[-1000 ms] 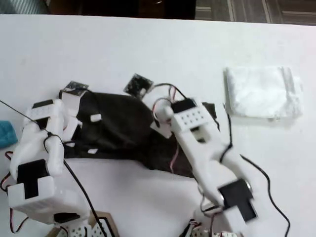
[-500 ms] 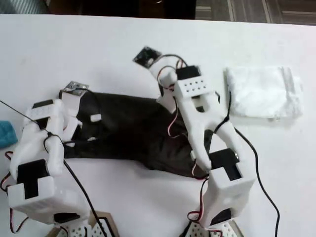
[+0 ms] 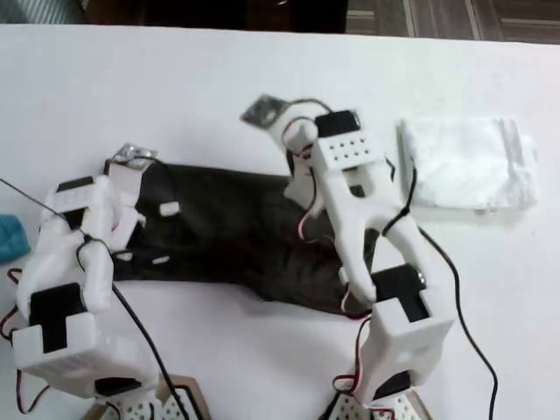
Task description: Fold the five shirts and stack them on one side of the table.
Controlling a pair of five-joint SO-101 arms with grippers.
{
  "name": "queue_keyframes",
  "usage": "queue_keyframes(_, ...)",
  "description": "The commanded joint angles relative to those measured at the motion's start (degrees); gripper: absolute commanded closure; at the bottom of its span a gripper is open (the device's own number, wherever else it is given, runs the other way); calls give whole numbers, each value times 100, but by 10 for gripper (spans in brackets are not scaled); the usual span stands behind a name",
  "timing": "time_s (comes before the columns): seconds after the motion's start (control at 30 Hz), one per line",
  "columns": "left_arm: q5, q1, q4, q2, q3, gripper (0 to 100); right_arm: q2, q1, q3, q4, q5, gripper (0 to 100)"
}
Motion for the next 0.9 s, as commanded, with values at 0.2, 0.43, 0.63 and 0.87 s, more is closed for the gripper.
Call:
queue_keyframes(0.2, -35, -176, -132, 0, 13, 973, -1578, -198, 1565, -22, -26, 978)
queue_keyframes(0.43, -35, -176, -132, 0, 13, 973, -3591, -1429, 4193, -664, -35, 972)
queue_keyframes(0.63, -35, -176, -132, 0, 13, 973, -3697, -1525, 5275, -1138, -18, 813)
queue_keyframes(0.87, -35, -176, -132, 0, 4, 973, -3301, -1525, 5776, -1886, 9, 830)
